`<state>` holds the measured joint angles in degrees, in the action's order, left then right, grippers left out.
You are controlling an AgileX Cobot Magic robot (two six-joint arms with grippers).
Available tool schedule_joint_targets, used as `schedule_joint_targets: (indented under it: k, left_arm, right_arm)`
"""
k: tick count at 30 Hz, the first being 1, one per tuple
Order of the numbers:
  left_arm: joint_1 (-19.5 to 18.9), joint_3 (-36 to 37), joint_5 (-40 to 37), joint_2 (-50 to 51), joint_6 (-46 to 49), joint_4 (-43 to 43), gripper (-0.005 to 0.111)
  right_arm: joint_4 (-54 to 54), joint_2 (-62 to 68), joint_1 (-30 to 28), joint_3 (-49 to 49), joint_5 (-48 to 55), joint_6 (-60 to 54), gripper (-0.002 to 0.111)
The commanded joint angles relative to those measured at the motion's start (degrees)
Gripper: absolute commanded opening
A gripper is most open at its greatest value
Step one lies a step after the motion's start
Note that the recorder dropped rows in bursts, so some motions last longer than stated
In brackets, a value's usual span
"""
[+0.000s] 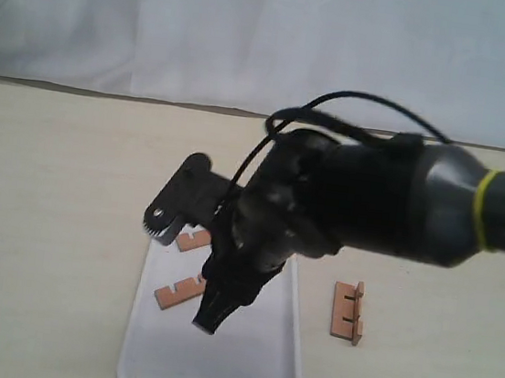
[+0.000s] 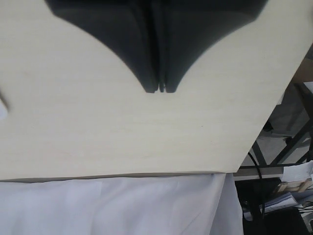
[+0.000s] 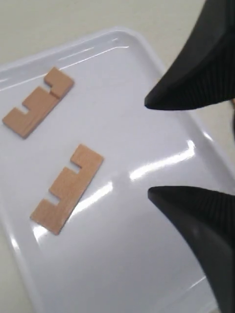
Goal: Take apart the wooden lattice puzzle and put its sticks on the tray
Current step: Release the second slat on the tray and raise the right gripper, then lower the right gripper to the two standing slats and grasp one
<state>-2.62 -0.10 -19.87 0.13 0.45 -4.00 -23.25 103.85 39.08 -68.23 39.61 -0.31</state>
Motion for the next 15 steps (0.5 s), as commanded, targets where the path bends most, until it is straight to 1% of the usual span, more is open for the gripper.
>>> schedule_joint_targets:
  k: [1,5,9,15]
  left_arm:
    - [0.01,0.10,0.91,-0.13,-0.05,0.05,0.000]
    - [0.01,0.10,0.91,-0.13,-0.05,0.05,0.000]
    - [0.01,0.10,0.91,-0.13,-0.05,0.05,0.000]
    - [0.01,0.10,0.91,-0.13,-0.05,0.05,0.000]
  right_arm:
    - [7.29,-3.31,-5.72,-0.21,4.75,-0.13,0.046]
    - [9.67,-4.95,-10.50,2.16,5.51,0.31,0.046]
    - [8.65,-7.18,-14.50,5.81,2.65,7.05,0.047]
    - [8.65,-8.68,-19.48,10.27,0.13,10.46,0.047]
